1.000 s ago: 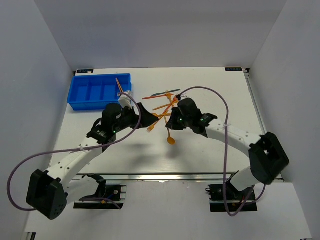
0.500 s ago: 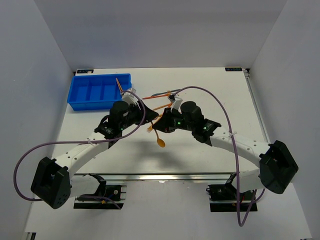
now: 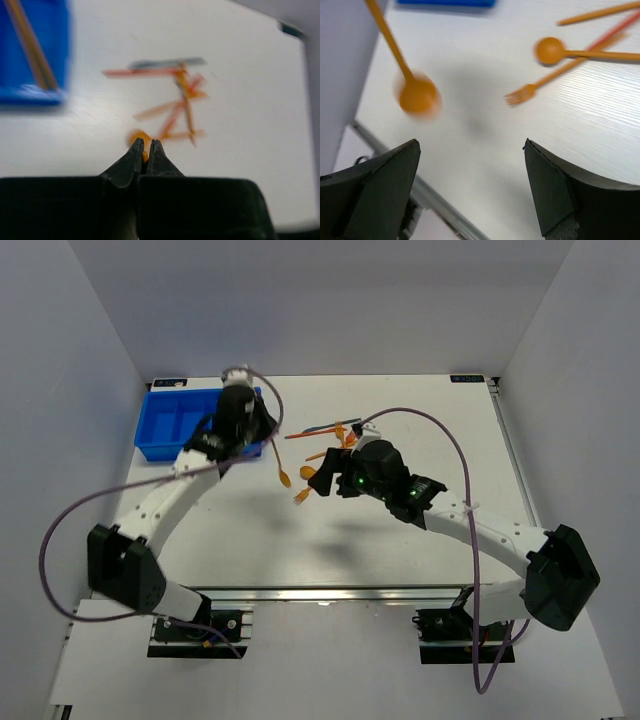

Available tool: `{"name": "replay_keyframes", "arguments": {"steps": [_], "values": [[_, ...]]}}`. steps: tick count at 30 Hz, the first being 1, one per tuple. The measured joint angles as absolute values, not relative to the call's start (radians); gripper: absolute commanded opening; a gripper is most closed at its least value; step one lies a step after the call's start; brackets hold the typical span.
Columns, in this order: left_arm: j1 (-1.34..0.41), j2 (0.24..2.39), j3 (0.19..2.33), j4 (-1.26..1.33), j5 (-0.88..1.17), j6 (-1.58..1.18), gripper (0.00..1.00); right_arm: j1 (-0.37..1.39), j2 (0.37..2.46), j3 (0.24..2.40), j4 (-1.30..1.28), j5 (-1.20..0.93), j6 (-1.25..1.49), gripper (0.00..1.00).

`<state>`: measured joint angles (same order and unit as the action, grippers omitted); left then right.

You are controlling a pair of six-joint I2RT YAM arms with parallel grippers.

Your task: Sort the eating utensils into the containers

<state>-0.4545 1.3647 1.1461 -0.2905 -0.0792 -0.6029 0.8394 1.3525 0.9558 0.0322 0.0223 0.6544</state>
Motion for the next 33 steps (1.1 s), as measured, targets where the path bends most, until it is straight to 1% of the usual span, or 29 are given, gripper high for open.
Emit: {"name": "replay_keyframes", "arguments": {"steps": [2,5,9,12,14,16,22,24,26,27,29,30,32,33], "values": [[-0.371,1.508,1.358,-0.394,-0.195,-0.523,0.00,0.832,1.332,0.956,-0.033,0.091,0.646,0.89],[-0.229,1.711,1.625,-0.490,-0.307,-0.434,0.00,0.818,1.299,0.956,-0.105,0.167,0.618,0.89],[-0.080,1.990,1.956,-0.601,-0.385,-0.354,0.00,0.800,1.253,0.951,-0.155,0.227,0.572,0.89],[-0.012,2.178,2.182,-0.634,-0.413,-0.312,0.00,0.790,1.225,0.929,-0.165,0.241,0.541,0.89],[0.006,2.235,2.227,-0.635,-0.415,-0.292,0.00,0.785,1.217,0.910,-0.165,0.241,0.527,0.89],[0.011,2.261,2.229,-0.618,-0.407,-0.276,0.00,0.780,1.216,0.885,-0.160,0.237,0.515,0.89],[-0.001,2.267,2.127,-0.506,-0.386,-0.246,0.00,0.774,1.223,0.856,-0.155,0.213,0.499,0.89],[-0.002,2.267,2.103,-0.487,-0.373,-0.245,0.15,0.774,1.227,0.856,-0.149,0.213,0.493,0.89],[-0.004,2.269,2.099,-0.479,-0.357,-0.244,0.26,0.774,1.237,0.858,-0.147,0.213,0.489,0.89],[-0.005,2.269,2.099,-0.471,-0.352,-0.245,0.39,0.773,1.245,0.860,-0.147,0.213,0.487,0.89],[-0.005,2.269,2.099,-0.459,-0.344,-0.245,0.51,0.768,1.262,0.865,-0.147,0.214,0.485,0.89],[-0.005,2.269,2.099,-0.453,-0.337,-0.251,0.59,0.764,1.273,0.869,-0.148,0.214,0.482,0.89],[-0.005,2.269,2.099,-0.449,-0.325,-0.256,0.64,0.743,1.300,0.882,-0.149,0.210,0.480,0.89],[-0.005,2.267,2.099,-0.447,-0.320,-0.262,0.71,0.729,1.316,0.892,-0.149,0.209,0.477,0.89]]}}
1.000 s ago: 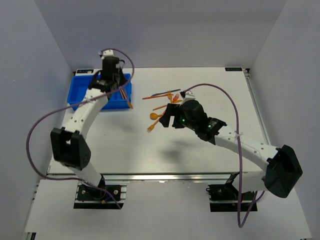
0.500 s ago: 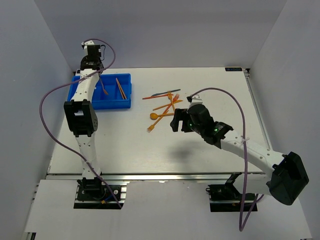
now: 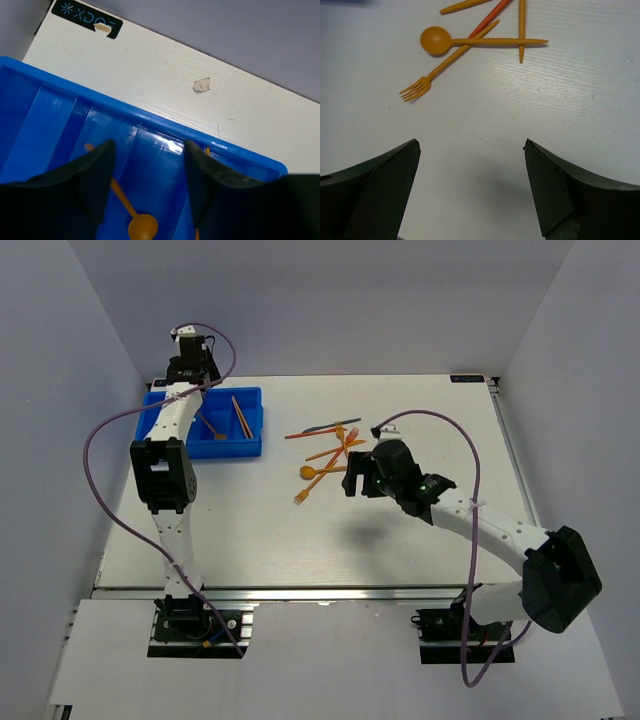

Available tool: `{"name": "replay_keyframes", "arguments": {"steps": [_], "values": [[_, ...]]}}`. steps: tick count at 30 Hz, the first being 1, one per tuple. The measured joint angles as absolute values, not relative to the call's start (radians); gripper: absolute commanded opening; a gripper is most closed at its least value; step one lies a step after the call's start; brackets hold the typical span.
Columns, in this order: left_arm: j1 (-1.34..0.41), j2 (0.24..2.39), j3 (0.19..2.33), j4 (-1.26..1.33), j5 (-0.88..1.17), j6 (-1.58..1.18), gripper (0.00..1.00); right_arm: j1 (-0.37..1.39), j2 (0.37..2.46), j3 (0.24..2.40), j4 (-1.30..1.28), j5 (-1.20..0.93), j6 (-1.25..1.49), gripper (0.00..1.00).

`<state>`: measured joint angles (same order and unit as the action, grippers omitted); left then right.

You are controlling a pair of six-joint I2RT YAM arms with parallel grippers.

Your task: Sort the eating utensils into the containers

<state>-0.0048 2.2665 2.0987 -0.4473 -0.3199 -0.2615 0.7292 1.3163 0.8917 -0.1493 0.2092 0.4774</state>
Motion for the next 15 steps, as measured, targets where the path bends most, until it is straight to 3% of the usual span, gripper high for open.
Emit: {"name": "replay_keyframes", "arguments": {"steps": [5,10,15], "values": [[-0.006,2.221,2.099,-0.472,-0.295,-0.277,0.86,0.645,1.445,0.981,-0.175,0.209,0.442,0.89],[-0.009,2.043,2.094,-0.518,-0.273,-0.298,0.98,0.594,1.615,1.110,-0.195,0.216,0.403,0.88],[-0.011,1.750,1.975,-0.497,-0.316,-0.332,0.98,0.578,1.735,1.157,-0.198,0.206,0.387,0.86]]}}
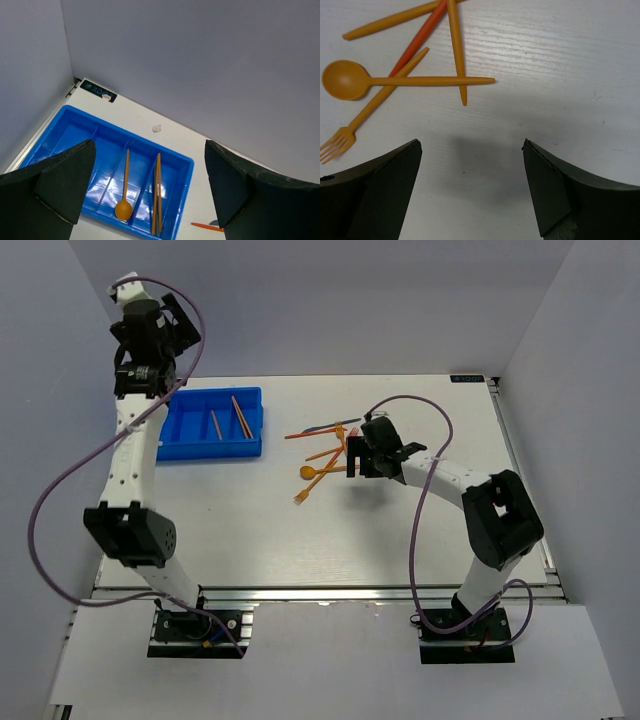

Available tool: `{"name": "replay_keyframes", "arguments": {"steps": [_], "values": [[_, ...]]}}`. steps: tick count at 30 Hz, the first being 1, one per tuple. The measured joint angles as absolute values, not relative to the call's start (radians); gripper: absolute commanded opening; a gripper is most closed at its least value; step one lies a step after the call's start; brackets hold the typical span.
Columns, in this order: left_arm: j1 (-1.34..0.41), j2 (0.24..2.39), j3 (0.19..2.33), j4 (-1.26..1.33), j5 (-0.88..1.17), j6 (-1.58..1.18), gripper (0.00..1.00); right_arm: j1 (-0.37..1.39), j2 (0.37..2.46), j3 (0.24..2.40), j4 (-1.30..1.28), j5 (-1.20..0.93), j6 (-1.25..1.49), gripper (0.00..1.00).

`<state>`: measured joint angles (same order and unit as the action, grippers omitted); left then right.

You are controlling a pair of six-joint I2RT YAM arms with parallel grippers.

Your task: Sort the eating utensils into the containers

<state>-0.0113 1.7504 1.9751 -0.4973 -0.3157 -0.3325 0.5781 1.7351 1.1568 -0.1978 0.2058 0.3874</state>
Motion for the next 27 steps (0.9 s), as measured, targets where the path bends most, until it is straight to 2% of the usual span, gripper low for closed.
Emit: {"name": "replay_keyframes", "arguments": {"steps": [4,8,9,10,15,21,27], "values": [[-0.010,1.631,1.927,-0.521,-0.298,-0.382,0.98,0.578,1.783,1.192,-0.229,0.211,0.373,0.80],[-0.011,1.489,1.653,-0.530,-0.235,-0.418,0.98,0.578,1.823,1.267,-0.246,0.231,0.348,0.74],[-0.011,1.450,1.573,-0.535,-0.221,-0.422,0.98,0.578,1.831,1.284,-0.246,0.234,0.342,0.70],[-0.013,1.411,1.496,-0.537,-0.204,-0.426,0.98,0.578,1.843,1.304,-0.246,0.236,0.331,0.59],[-0.015,1.237,1.266,-0.545,-0.147,-0.426,0.98,0.578,1.956,1.427,-0.255,0.252,0.282,0.39],[-0.015,1.137,1.139,-0.487,-0.110,-0.411,0.98,0.581,2.020,1.459,-0.259,0.184,0.233,0.43],[-0.015,1.126,1.006,-0.467,-0.061,-0.399,0.98,0.585,2.020,1.442,-0.194,0.008,0.044,0.56]]}}
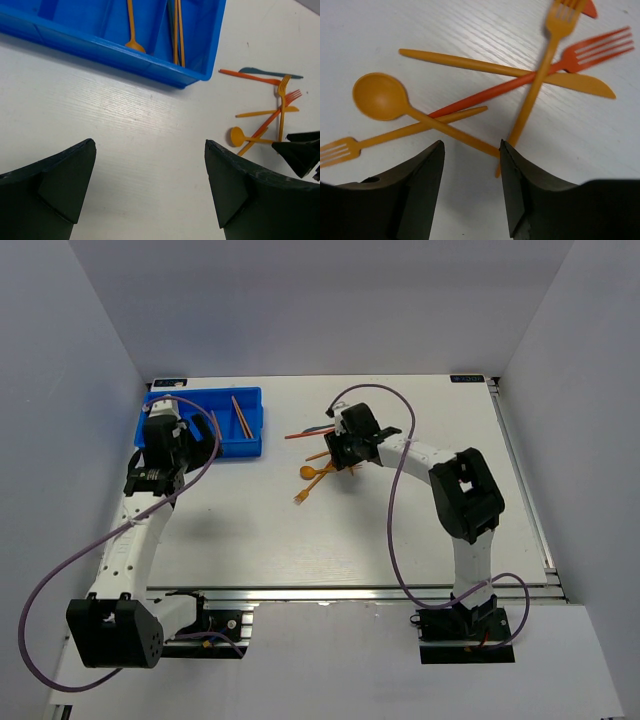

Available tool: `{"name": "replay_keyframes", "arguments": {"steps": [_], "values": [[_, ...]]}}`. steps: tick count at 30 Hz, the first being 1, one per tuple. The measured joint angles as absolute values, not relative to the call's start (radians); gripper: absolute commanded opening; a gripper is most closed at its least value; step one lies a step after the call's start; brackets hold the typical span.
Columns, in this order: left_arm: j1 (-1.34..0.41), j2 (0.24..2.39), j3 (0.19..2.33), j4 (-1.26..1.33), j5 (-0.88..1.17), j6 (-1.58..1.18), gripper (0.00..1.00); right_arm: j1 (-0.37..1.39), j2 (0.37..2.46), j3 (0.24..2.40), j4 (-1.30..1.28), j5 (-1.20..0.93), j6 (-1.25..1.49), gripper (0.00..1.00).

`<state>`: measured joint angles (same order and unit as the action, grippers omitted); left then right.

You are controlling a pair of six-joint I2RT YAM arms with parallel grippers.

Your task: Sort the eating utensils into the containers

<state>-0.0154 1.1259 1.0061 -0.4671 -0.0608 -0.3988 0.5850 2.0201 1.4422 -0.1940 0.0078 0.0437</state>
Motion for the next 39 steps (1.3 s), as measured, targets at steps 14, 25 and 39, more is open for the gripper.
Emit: {"name": "replay_keyframes", "arguments": {"steps": [14,25,39], "values": [[-0.015,1.118,0.975,-0.418,0.051,-0.396,0.98,0.589,2.056,1.512,-0.292,-0.160,-0.524,0.70],[-0.015,1.118,0.975,-0.416,0.074,-0.396,0.98,0.577,2.088,1.543,-0.377,-0.270,-0.728,0.54],[-0.015,1.118,0.975,-0.409,0.101,-0.393,0.98,0.538,2.180,1.629,-0.419,-0.328,-0.802,0.28]]}}
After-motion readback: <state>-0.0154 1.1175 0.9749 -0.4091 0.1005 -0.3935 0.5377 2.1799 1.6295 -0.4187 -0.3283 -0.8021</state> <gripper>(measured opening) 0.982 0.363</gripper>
